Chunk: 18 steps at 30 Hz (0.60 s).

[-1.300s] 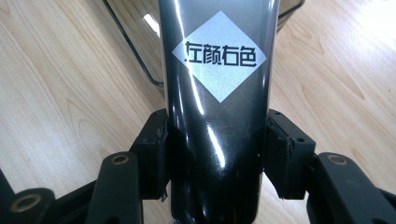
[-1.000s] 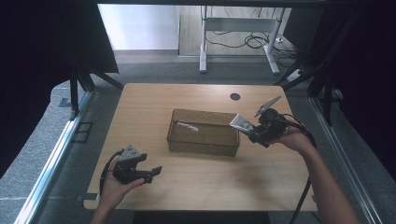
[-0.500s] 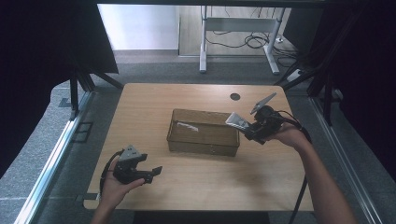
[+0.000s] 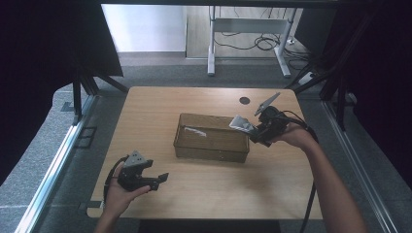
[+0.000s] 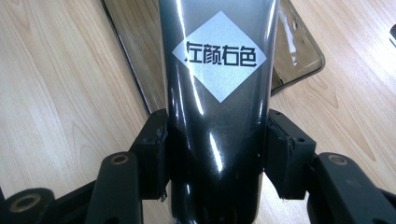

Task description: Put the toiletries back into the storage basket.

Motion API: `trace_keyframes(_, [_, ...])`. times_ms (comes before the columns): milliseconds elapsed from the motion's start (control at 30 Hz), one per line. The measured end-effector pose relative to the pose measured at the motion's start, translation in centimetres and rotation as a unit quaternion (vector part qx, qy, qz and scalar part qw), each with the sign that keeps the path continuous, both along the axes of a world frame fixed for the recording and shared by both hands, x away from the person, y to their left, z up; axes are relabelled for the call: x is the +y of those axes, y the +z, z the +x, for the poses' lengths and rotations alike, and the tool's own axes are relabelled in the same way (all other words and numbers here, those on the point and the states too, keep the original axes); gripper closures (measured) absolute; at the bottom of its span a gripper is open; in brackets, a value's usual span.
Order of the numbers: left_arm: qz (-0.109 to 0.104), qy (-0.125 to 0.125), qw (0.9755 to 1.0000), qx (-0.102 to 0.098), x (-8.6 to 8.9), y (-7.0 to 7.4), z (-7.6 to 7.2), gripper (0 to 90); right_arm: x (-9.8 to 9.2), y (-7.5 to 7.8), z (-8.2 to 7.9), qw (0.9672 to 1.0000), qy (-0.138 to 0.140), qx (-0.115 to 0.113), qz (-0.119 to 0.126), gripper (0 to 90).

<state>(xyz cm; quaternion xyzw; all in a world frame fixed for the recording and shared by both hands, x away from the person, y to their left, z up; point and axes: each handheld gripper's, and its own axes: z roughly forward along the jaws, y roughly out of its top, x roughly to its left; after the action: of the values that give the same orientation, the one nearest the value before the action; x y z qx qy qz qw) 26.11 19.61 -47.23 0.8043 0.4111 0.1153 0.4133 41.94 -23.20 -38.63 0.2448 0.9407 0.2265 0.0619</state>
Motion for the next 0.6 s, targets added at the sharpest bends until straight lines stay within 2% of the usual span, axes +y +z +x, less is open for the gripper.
trace_keyframes(500, [-0.001, 0.001, 1.0000, 0.000, 0.1, 0.1, 0.0, 20.4, 1.3, 0.4, 0.8, 0.9999, 0.013, -0.002, -0.007, 47.3])
trace_keyframes(600, [-0.001, 0.001, 1.0000, -0.001, 0.1, 0.1, 0.0, 20.4, 1.7, 0.5, 0.9, 0.9996, 0.027, -0.004, -0.007, 47.2])
